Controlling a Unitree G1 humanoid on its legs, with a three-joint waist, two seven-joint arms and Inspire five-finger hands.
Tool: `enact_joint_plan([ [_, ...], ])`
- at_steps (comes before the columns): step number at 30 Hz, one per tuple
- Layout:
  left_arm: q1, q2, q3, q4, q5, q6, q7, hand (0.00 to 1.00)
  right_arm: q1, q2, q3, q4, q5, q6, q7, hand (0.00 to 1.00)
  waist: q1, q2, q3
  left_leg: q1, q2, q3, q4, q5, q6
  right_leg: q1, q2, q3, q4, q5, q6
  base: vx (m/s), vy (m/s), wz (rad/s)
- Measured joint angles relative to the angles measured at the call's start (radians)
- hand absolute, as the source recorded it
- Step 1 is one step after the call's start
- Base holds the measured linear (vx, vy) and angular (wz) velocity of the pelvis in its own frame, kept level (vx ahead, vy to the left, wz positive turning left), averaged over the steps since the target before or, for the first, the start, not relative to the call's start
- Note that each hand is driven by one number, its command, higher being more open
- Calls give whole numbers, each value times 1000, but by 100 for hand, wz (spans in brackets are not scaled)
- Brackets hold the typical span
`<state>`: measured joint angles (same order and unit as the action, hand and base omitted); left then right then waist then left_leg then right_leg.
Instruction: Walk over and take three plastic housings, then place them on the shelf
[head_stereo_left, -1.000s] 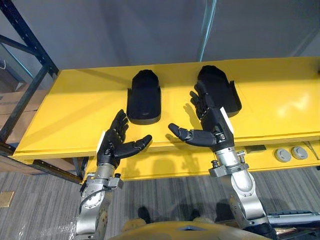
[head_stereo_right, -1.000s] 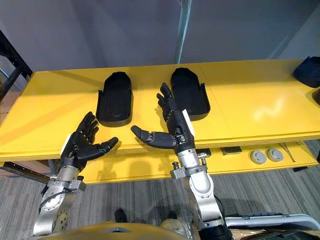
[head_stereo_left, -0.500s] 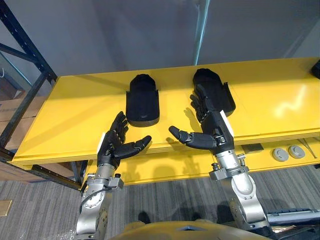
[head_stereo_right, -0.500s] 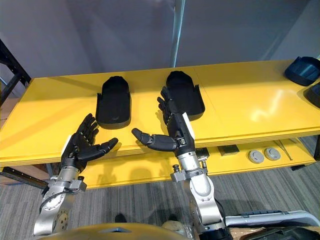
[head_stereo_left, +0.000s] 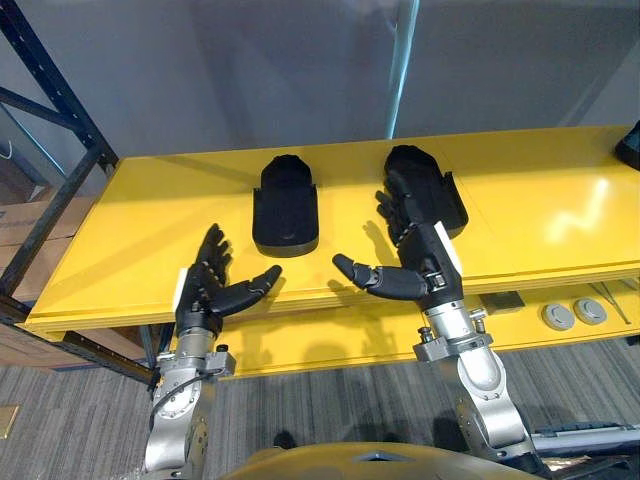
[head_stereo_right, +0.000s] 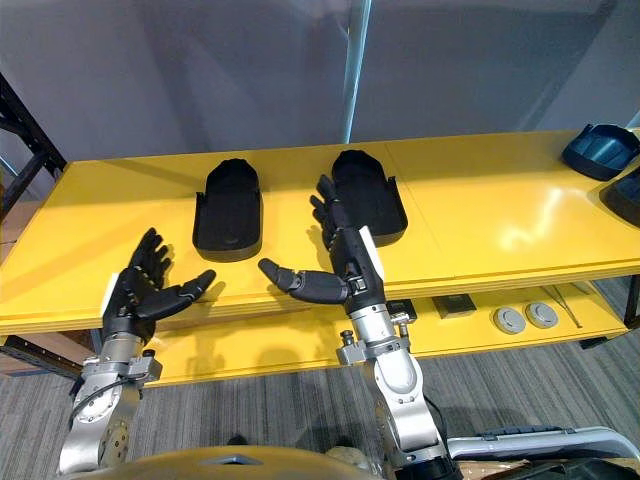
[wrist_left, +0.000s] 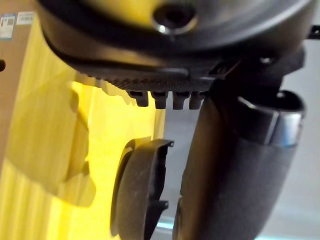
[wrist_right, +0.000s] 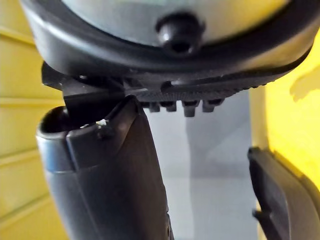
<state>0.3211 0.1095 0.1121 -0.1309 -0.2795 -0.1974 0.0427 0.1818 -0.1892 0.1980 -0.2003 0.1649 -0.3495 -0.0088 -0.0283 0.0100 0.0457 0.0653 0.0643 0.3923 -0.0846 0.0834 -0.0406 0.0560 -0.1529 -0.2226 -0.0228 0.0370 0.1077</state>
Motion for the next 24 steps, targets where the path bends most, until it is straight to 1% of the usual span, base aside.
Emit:
enact_joint_plan([
  [2, 16, -29, 51, -67, -28, -37, 3, 100, 1, 27, -42, 0, 0, 0, -59, 100, 1, -4, 0, 14, 1, 17, 0, -5, -2, 3, 1, 16, 0, 2, 0, -4, 15, -20],
  [3, 24, -38, 61, -96, -29, -49, 3, 100, 2, 37, -58, 0, -1, 0, -73, 100, -1, -5, -1, 17, 1, 22, 0, -7, -2, 5, 0, 21, 0, 2, 0, -14, 21, -24],
  [4, 41, -42, 66, -160, -35, -76, 1, 100, 5, 55, -92, 0, -3, 0, -102, 100, -2, -6, -2, 26, 2, 35, 0, -11, -2, 5, 0, 34, -1, 2, 1, -28, 26, -28],
  [5, 43, -42, 59, -226, -76, -122, -22, 100, 14, 73, -140, 0, -6, 0, -135, 100, -4, -6, -2, 33, 4, 46, 0, -23, -10, 5, -1, 45, -3, 1, 1, -26, 22, -26],
  [6, 43, -42, 57, -241, -86, -133, -27, 100, 17, 76, -150, 0, -7, 0, -142, 100, -6, -6, -2, 33, 4, 49, 0, -24, -10, 3, -1, 49, -3, 1, 1, -29, 24, -26],
  [7, 40, -42, 45, -290, -136, -171, -48, 100, 30, 83, -181, 0, -30, 1, -166, 100, -11, -6, -2, 33, 4, 61, 0, -26, -10, -3, -1, 61, -5, -1, -2, -19, 23, -23],
  [8, 37, -42, 21, -334, -195, -213, -71, 100, 49, 85, -207, -1, -42, 2, -181, 100, -27, -6, -1, 33, 3, 71, 0, -28, -11, -9, -2, 67, -6, -1, 0, -21, 27, -24],
  [9, 33, -43, 9, -351, -222, -231, -80, 100, 61, 85, -219, -2, -42, 3, -187, 100, -36, -6, -1, 33, 3, 75, 0, -29, -11, -11, -2, 70, -6, -1, 0, -9, 24, -25],
  [10, 11, -42, -24, -367, -267, -268, -96, 100, 89, 85, -244, -10, -42, 13, -201, 100, -44, -3, -1, 31, 4, 89, 0, -32, -11, -21, -1, 83, -4, -1, 0, 1, 15, -32],
  [11, -16, -44, -59, -371, -290, -299, -95, 100, 100, 85, -268, -10, -43, 23, -211, 100, -60, 0, 1, 27, 6, 108, 0, -34, -12, -37, 0, 97, -1, 0, 1, -4, 17, -47],
  [12, -39, -44, -83, -370, -300, -313, -90, 100, 106, 85, -287, -12, -43, 33, -219, 100, -69, 3, 5, 24, 8, 127, 0, -36, -13, -53, 2, 111, 3, 2, 1, -5, 10, -45],
  [13, -51, -44, -100, -370, -300, -321, -81, 100, 110, 85, -299, -13, -43, 38, -222, 100, -75, 5, 8, 21, 9, 138, 1, -38, -14, -63, 5, 122, 3, 3, 1, -2, 8, -55],
  [14, -73, -44, -130, -370, -300, -336, -63, 100, 122, 85, -324, -13, -43, 41, -227, 100, -91, 7, 11, 11, 14, 165, 1, -41, -18, -89, 10, 143, 3, 8, -3, 20, -1, -70],
  [15, -93, -43, -156, -368, -300, -346, -47, 100, 135, 86, -346, -13, -41, 42, -230, 100, -106, 2, 28, 9, 23, 195, 17, -53, -25, -105, 18, 172, 2, 20, -10, 29, -12, -72],
  [17, -113, -44, -189, -358, -318, -349, -40, 100, 174, 89, -383, -38, -32, 42, -216, 100, -132, 0, 59, 7, 45, 238, 72, -87, -31, -110, 30, 211, -1, 25, -10, 65, -48, -74],
  [18, -123, -44, -199, -335, -346, -347, -48, 100, 206, 90, -405, -71, -7, 41, -206, 100, -148, 7, 69, 4, 62, 261, 111, -111, -37, -111, 39, 235, -3, 34, -7, 97, -68, -71],
  [19, -127, -43, -200, -324, -355, -346, -47, 100, 218, 90, -415, -86, 11, 41, -199, 100, -162, 11, 70, 1, 71, 273, 132, -124, -40, -113, 45, 248, -7, 38, -8, 115, -72, -66],
  [20, -138, -42, -205, -305, -355, -346, -38, 100, 234, 93, -436, -108, 48, 37, -180, 100, -183, 20, 70, -16, 89, 291, 176, -152, -45, -121, 56, 269, -16, 45, -12, 124, -75, -61],
  [21, -166, -41, -219, -287, -352, -345, -18, 100, 240, 98, -459, -118, 81, 37, -157, 100, -196, 25, 76, -37, 112, 285, 225, -178, -43, -130, 69, 286, -16, 49, -16, 111, -85, -57],
  [22, -181, -42, -223, -277, -349, -345, -11, 100, 240, 99, -464, -118, 98, 36, -146, 100, -200, 28, 79, -48, 124, 275, 252, -193, -39, -134, 76, 292, -15, 50, -15, 100, -115, -51],
  [23, -212, -42, -230, -253, -346, -343, 6, 100, 240, 98, -470, -118, 131, 35, -123, 100, -199, 34, 85, -66, 146, 213, 311, -218, -25, -136, 89, 302, -11, 50, -16, 57, -131, -55],
  [24, -215, -42, -227, -249, -345, -342, 24, 100, 231, 97, -461, -118, 136, 32, -102, 100, -193, 44, 92, -83, 157, 120, 373, -236, 4, -134, 100, 314, 2, 50, -16, 54, -132, -65],
])
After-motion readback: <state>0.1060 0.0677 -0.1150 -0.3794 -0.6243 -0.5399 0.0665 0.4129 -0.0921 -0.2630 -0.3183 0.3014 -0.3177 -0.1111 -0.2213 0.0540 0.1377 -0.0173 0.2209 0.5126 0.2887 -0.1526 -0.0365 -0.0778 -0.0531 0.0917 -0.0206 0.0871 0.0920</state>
